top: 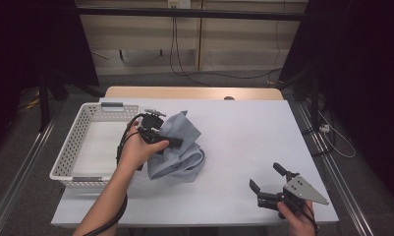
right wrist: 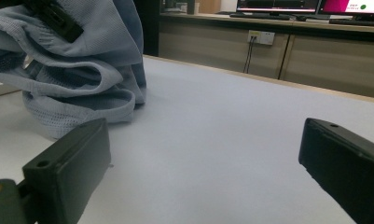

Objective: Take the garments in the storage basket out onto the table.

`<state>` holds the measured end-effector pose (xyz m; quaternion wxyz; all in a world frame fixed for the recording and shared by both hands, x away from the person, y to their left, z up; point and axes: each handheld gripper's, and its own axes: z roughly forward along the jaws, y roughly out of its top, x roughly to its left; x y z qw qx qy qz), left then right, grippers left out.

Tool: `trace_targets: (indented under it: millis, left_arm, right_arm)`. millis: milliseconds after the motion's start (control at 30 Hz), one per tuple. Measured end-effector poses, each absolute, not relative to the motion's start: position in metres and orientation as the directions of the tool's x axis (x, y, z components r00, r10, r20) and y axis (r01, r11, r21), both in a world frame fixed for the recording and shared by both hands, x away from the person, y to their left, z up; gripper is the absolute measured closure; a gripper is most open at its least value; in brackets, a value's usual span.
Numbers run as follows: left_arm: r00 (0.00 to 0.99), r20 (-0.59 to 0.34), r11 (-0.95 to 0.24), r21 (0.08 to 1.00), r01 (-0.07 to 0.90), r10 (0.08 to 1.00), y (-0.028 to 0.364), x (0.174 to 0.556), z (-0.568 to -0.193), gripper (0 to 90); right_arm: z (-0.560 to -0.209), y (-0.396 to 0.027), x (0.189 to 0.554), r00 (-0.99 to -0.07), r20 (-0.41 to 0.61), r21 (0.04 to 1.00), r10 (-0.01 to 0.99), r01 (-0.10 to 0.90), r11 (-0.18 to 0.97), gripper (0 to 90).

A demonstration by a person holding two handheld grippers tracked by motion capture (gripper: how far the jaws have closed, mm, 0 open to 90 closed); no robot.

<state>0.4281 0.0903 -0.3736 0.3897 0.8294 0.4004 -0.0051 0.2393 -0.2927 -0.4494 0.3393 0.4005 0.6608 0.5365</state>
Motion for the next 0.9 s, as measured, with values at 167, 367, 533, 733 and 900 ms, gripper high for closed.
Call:
trace_targets:
  millis: [167, 367, 533, 733, 900]
  left_arm:
    - [0.667, -0.312, -0.352, 0.658, 0.665, 0.677, 0.096, 0.423, -0.376, 31.5]
    - [0.672, -0.274, -0.358, 0.678, 0.642, 0.688, 0.1, 0.414, -0.376, 25.5]
    - [0.665, -0.257, -0.349, 0.689, 0.635, 0.701, 0.104, 0.407, -0.375, 21.5]
    - [0.653, -0.255, -0.342, 0.687, 0.642, 0.713, 0.11, 0.404, -0.379, 17.1]
    - [0.645, -0.256, -0.334, 0.686, 0.646, 0.72, 0.112, 0.405, -0.38, 14.8]
  right_arm:
    - [-0.45, -0.292, 0.24, -0.457, -0.015, 0.98, 0.889, 0.171, 0.104, 1.6]
    - [-0.45, -0.288, 0.242, -0.473, -0.001, 0.976, 0.881, 0.19, 0.103, 1.6]
    - [-0.446, -0.28, 0.247, -0.486, -0.005, 0.971, 0.874, 0.207, 0.121, 1.6]
    - [-0.445, -0.266, 0.262, -0.509, -0.006, 0.959, 0.861, 0.242, 0.15, 1.6]
    - [-0.447, -0.244, 0.287, -0.527, 0.014, 0.941, 0.85, 0.295, 0.167, 3.6]
